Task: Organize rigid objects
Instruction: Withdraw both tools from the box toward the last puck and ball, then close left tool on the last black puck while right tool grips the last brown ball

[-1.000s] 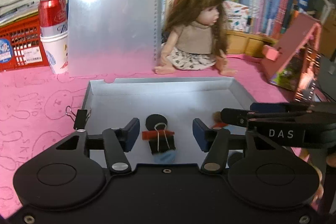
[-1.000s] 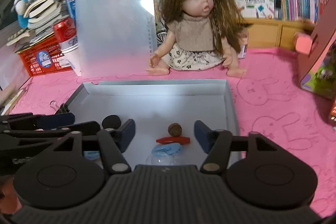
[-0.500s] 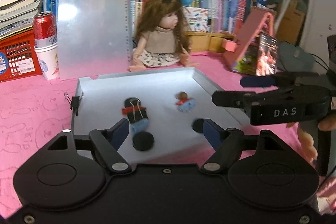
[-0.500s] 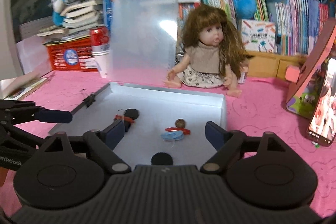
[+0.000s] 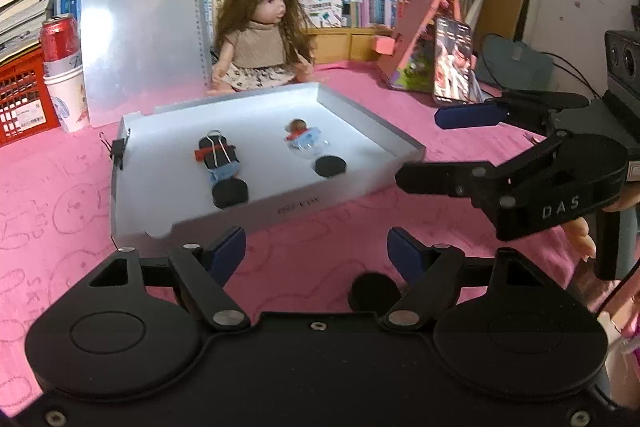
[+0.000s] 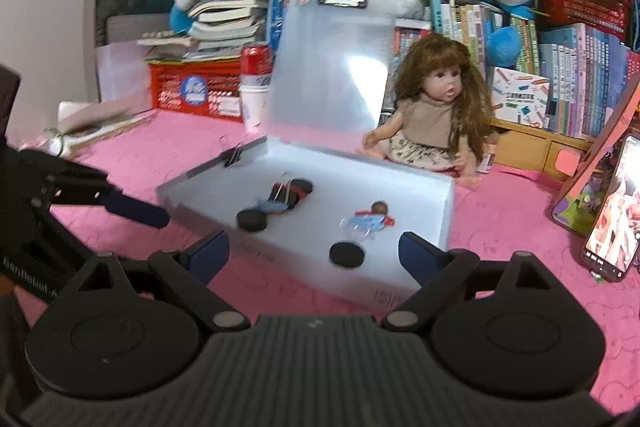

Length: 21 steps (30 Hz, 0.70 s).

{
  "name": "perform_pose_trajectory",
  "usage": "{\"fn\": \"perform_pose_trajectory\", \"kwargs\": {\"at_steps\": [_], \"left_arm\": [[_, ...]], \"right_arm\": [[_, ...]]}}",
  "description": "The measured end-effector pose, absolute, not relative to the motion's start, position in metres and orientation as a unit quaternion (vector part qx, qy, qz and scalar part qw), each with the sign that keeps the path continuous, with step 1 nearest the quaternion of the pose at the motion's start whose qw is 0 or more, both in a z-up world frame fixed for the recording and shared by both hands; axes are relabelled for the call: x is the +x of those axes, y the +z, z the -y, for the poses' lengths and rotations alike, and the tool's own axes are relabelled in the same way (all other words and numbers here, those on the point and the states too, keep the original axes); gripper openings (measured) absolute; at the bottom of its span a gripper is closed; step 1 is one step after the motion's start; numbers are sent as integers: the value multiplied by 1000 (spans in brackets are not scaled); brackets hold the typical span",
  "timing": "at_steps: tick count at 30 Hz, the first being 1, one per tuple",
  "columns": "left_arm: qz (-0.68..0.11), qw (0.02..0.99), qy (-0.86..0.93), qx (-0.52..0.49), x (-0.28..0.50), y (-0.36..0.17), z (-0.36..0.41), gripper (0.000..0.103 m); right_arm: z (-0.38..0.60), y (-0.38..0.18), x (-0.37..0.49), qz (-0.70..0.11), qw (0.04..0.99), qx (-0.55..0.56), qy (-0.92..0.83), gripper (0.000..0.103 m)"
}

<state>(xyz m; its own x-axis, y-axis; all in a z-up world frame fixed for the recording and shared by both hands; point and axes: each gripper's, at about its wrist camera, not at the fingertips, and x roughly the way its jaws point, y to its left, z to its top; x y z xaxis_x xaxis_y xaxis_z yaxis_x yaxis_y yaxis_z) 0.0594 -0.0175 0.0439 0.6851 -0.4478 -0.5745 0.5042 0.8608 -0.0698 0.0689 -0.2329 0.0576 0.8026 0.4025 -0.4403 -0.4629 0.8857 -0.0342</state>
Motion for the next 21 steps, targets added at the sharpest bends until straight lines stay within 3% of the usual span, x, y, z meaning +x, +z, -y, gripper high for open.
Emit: {"fn": "perform_pose_trajectory", "kwargs": {"at_steps": [6, 8, 11, 17, 20, 21], "left_arm": [[-314, 910, -264, 58, 50, 33, 16, 67], [-319, 907, -268, 57, 46, 30, 14, 60], [-321, 901, -287, 47, 40, 26, 9, 56], [-324, 899, -292, 44, 37, 23, 7, 50], [-324, 898, -293, 46, 36, 22, 9, 46], [-323, 899, -292, 47, 36, 22, 10, 45]], "right_arm": [[236, 43, 50, -232, 937, -89, 247, 96], [237, 39, 44, -239, 931, -92, 259, 96], [236, 33, 36, -253, 922, -93, 279, 91], [221, 18, 32, -280, 907, -107, 296, 72], [216, 13, 33, -290, 902, -102, 304, 58], [214, 12, 33, -292, 901, -103, 305, 47]]}}
